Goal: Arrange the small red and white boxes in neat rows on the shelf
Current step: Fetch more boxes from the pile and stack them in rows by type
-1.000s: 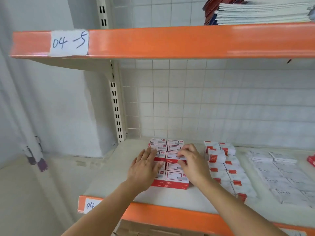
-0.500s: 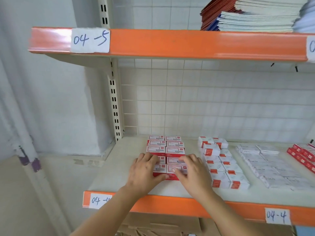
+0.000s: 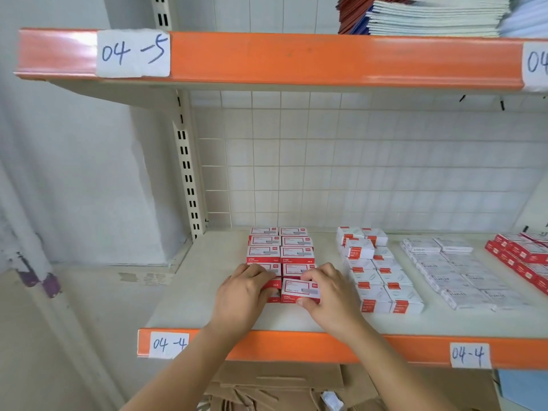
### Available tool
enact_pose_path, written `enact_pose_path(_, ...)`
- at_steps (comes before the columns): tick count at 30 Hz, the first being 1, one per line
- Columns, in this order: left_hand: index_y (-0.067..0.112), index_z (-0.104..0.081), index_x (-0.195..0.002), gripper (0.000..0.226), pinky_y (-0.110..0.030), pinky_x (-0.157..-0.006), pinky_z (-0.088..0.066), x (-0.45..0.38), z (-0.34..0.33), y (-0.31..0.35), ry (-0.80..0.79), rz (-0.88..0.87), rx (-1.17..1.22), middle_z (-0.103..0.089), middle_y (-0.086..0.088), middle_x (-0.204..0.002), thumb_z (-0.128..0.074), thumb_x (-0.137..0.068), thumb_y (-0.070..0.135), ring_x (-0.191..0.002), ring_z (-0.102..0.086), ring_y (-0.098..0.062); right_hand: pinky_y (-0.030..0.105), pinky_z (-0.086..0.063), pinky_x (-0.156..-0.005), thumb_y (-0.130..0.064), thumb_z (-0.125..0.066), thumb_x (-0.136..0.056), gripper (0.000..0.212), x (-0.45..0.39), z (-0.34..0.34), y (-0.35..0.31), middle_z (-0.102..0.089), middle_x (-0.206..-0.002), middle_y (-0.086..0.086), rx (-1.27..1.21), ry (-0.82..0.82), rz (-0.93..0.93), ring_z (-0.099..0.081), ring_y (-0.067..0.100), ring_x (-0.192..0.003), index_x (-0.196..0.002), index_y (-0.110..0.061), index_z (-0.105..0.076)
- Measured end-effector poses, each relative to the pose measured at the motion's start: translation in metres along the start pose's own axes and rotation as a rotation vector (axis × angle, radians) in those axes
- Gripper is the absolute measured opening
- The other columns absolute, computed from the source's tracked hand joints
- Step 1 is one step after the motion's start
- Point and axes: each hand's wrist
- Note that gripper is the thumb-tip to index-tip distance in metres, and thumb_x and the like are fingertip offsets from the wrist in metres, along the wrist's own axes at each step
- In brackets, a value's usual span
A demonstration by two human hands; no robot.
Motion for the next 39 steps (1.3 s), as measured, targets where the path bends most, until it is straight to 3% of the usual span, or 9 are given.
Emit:
enact_pose_path(4,0.016,-0.073,-0.091,0.022,-0.027,-0.047,-0.054,0.003,0.01,0.007,0.165,-0.047,-0.006,-0.07,0.004,-0.086,-0.081,-0.07,0.013,-0.079,-0.067,-0.019,0.021,-0.033,-0.081,-0.036,-0.064,-0.084,0.039,0.001,0.0,0.001,-0.042,-0.12,-0.014,-0.043,0.062,0.01,-0.038,0.006,-0.112,-0.12,-0.03,-0.051)
enact_pose_path(8,0.013,-0.074,-0.089,0.022,-0.032,-0.043,-0.054,-0.005,0.013,0.004,0.251,-0.037,0.009,-0.07,0.002,-0.087,-0.083,-0.069,0.01,-0.08,-0.067,-0.021,0.026,-0.039,-0.09,-0.03,-0.063,-0.086,0.04,-0.007,0.001,0.001,-0.046,-0.121,-0.008,-0.043,0.136,-0.017,-0.041,0.015,-0.113,-0.123,-0.024,-0.053)
enact_pose_path(13,0.015,-0.075,-0.085,0.027,-0.031,-0.038,-0.051,-0.019,0.006,0.003,0.17,-0.049,-0.021,-0.065,-0.001,-0.081,-0.088,-0.061,0.013,-0.076,-0.066,-0.021,0.032,-0.034,-0.105,-0.036,-0.056,-0.092,0.043,-0.023,0.006,-0.002,-0.045,-0.127,-0.007,0.102,0.085,0.013,-0.04,0.016,-0.117,-0.133,-0.027,-0.047)
enact_pose_path(20,0.015,-0.068,-0.114,0.028,-0.037,-0.072,-0.055,-0.019,-0.009,-0.007,0.096,-0.053,-0.02,-0.062,-0.005,-0.109,-0.065,-0.086,0.012,-0.104,-0.057,-0.026,0.024,-0.044,-0.077,-0.036,-0.058,-0.091,0.039,-0.026,0.009,-0.01,-0.045,-0.126,-0.01,0.085,0.117,0.003,-0.05,0.012,-0.11,-0.128,-0.027,-0.05)
enact_pose_path(24,0.02,-0.059,-0.127,0.036,-0.033,-0.093,-0.045,-0.018,-0.009,-0.009,0.06,-0.035,0.007,-0.054,-0.001,-0.124,-0.055,-0.092,0.014,-0.117,-0.048,-0.022,0.031,-0.048,-0.079,-0.025,-0.064,-0.087,0.027,-0.016,0.014,-0.016,-0.054,-0.114,-0.003,0.101,0.21,0.062,-0.055,0.018,-0.101,-0.113,-0.018,-0.058)
enact_pose_path(26,0.015,-0.065,-0.117,0.034,-0.037,-0.086,-0.05,-0.017,-0.004,-0.008,0.097,-0.02,0.023,-0.059,-0.004,-0.114,-0.065,-0.084,0.01,-0.107,-0.055,-0.025,0.031,-0.05,-0.069,-0.017,-0.07,-0.079,0.012,-0.006,0.016,-0.02,-0.06,-0.091,-0.004,0.114,0.265,0.199,-0.059,0.016,-0.082,-0.089,-0.017,-0.063)
enact_pose_path(28,0.011,-0.069,-0.103,0.027,-0.038,-0.073,-0.053,-0.015,-0.002,-0.01,0.134,0.003,0.028,-0.062,-0.005,-0.101,-0.073,-0.076,0.009,-0.093,-0.06,-0.027,0.028,-0.049,-0.068,-0.019,-0.064,-0.082,0.003,0.002,0.015,-0.022,-0.06,-0.084,-0.007,0.174,0.174,0.286,-0.059,0.013,-0.076,-0.082,-0.019,-0.062)
enact_pose_path(32,0.009,-0.067,-0.096,0.021,-0.036,-0.067,-0.052,-0.012,-0.004,-0.013,0.151,0.061,0.019,-0.063,-0.006,-0.098,-0.074,-0.077,0.012,-0.088,-0.06,-0.027,0.027,-0.041,-0.088,-0.033,-0.043,-0.096,0.029,0.01,0.002,-0.021,-0.056,-0.119,-0.008,0.202,-0.004,0.217,-0.05,0.012,-0.112,-0.12,-0.023,-0.055)
enact_pose_path(39,0.013,-0.064,-0.108,0.023,-0.032,-0.077,-0.048,-0.013,-0.007,-0.014,0.125,0.11,0.015,-0.059,-0.003,-0.111,-0.065,-0.086,0.02,-0.102,-0.054,-0.023,0.031,-0.037,-0.094,-0.042,-0.046,-0.095,0.04,0.011,0.002,-0.022,-0.048,-0.126,-0.004,0.266,-0.024,0.125,-0.04,0.017,-0.116,-0.13,-0.022,-0.047)
Point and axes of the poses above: each hand's wrist, its own x-axis away from the middle knuckle, its own z-axis out of the back of the hand, y = z × x
